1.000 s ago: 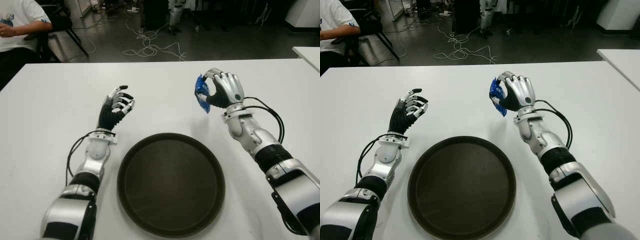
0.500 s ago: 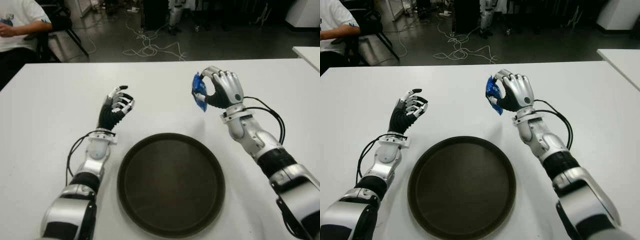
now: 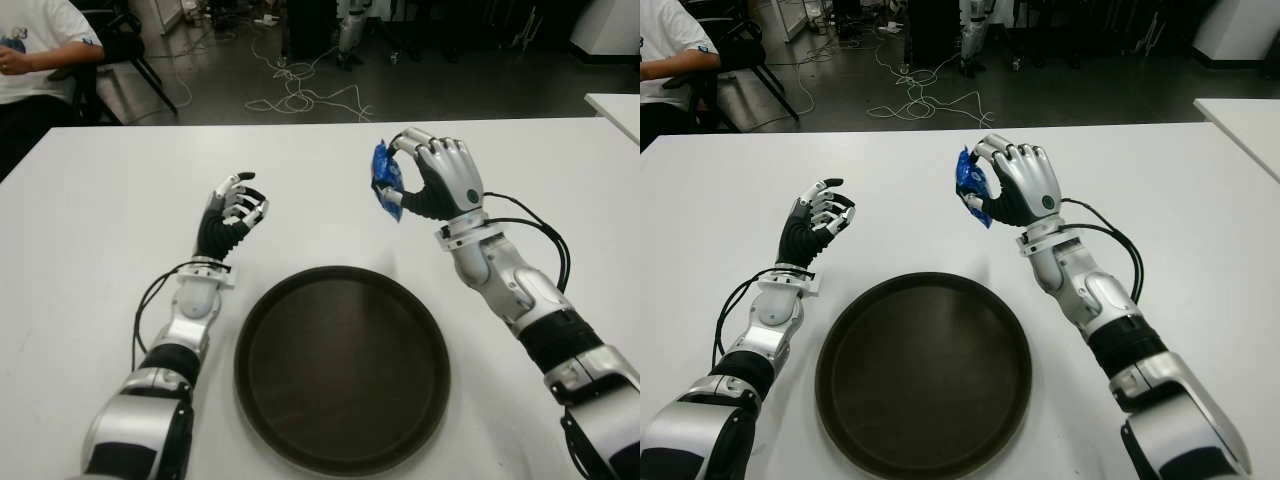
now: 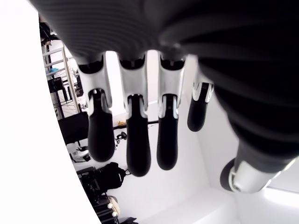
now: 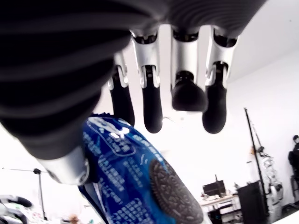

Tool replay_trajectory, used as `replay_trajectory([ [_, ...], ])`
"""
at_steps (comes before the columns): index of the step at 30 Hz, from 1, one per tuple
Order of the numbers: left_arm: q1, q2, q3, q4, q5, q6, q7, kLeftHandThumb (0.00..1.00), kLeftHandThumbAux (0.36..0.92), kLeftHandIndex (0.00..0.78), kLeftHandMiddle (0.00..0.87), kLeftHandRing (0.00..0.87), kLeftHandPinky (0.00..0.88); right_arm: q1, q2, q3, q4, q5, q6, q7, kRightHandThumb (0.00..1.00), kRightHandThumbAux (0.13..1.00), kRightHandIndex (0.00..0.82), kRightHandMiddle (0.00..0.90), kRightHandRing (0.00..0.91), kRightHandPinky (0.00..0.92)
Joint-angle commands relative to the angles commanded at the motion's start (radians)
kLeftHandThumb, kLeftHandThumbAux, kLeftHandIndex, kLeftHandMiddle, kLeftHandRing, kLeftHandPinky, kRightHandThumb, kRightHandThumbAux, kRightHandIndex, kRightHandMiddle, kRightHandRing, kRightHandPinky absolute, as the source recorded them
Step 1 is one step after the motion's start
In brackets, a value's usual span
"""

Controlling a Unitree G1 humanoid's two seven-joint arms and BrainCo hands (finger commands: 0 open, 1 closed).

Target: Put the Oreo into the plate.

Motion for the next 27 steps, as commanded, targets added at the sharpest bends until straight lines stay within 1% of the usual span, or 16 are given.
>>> replay_trajectory([
  [8, -0.003, -0.001, 0.006, 0.009, -0.014, -0.009, -0.024, 0.387, 0.631, 0.220, 0.438, 0.498, 0.553, 0.041, 0.006, -0.011, -0.074, -0.002, -0.022, 0.008, 0.723, 0.708, 0.438, 0.808, 0.813, 0.819],
  [12, -0.004, -0.002, 0.011, 0.011, -0.023, -0.013, -0.037, 0.403, 0.633, 0.213, 0.434, 0.495, 0.556, 0.074, 0.015, -0.005, -0.128, -0.011, -0.034, 0.014, 0.721, 0.708, 0.438, 0.808, 0.816, 0.826],
  [14, -0.004, -0.002, 0.013, 0.012, -0.025, -0.012, -0.041, 0.408, 0.634, 0.212, 0.433, 0.494, 0.557, 0.094, 0.019, -0.002, -0.156, -0.018, -0.033, 0.020, 0.720, 0.708, 0.438, 0.808, 0.816, 0.828],
  [18, -0.005, -0.002, 0.015, 0.011, -0.028, -0.011, -0.046, 0.399, 0.636, 0.211, 0.433, 0.497, 0.563, 0.166, 0.036, 0.019, -0.238, -0.037, -0.034, 0.048, 0.717, 0.709, 0.437, 0.803, 0.814, 0.827],
  [20, -0.006, -0.002, 0.015, 0.011, -0.027, -0.007, -0.045, 0.385, 0.635, 0.213, 0.436, 0.499, 0.559, 0.184, 0.041, 0.033, -0.252, -0.036, -0.043, 0.075, 0.715, 0.710, 0.436, 0.796, 0.810, 0.823],
  [23, -0.006, -0.001, 0.014, 0.010, -0.025, -0.002, -0.042, 0.369, 0.626, 0.211, 0.440, 0.503, 0.567, 0.195, 0.042, 0.045, -0.264, -0.032, -0.054, 0.115, 0.714, 0.710, 0.435, 0.787, 0.800, 0.813],
  [27, -0.006, 0.000, 0.011, 0.010, -0.020, -0.004, -0.035, 0.377, 0.635, 0.218, 0.444, 0.508, 0.571, 0.198, 0.042, 0.044, -0.279, -0.029, -0.065, 0.166, 0.713, 0.711, 0.435, 0.782, 0.795, 0.809],
])
